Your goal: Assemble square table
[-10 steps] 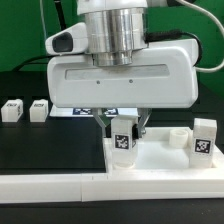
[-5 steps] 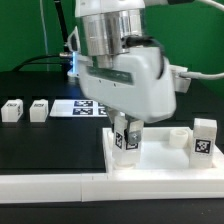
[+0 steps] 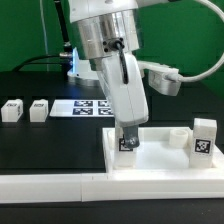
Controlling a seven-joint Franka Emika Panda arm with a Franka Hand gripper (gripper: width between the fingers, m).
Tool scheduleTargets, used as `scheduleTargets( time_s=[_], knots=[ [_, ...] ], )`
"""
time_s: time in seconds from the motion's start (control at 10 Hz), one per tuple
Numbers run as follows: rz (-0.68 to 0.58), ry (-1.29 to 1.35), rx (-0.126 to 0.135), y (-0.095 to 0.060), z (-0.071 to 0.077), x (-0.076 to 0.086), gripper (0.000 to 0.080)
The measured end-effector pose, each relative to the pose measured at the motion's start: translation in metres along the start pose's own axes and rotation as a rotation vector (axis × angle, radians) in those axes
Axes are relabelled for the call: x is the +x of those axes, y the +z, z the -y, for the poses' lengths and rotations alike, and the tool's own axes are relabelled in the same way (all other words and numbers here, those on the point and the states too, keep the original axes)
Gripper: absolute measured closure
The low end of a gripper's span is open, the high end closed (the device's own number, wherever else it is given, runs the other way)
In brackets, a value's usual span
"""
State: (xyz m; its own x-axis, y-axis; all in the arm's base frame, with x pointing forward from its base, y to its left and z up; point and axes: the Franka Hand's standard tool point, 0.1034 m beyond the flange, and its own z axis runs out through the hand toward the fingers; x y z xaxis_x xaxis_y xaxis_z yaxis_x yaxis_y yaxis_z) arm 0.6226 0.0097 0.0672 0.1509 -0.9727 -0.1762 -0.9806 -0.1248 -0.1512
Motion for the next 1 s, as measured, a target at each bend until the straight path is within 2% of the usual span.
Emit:
scheduleTargets(
  time_s=[0.1,0.2,0.3,0.6,0.9,1.0],
  knots=[
    [-0.018,-0.195,-0.018,0.0019,-0.0006,-0.0022,0.0180],
    [-0.034,-0.420,-0.030,0.0009,0.0026,-0.0032,0.0180],
    [-0.035,-0.454,-0.031,-0.0003,0.0030,-0.0055,0.0155],
    [-0.038,-0.676,-0.043,0.0005,0.0022,-0.0025,0.0150],
    [-0.066,-1.271,-0.102,-0.0034,0.0056,0.0016,0.0150],
    [-0.062,-1.394,-0.110,-0.0031,0.0056,0.0016,0.0150]
  ],
)
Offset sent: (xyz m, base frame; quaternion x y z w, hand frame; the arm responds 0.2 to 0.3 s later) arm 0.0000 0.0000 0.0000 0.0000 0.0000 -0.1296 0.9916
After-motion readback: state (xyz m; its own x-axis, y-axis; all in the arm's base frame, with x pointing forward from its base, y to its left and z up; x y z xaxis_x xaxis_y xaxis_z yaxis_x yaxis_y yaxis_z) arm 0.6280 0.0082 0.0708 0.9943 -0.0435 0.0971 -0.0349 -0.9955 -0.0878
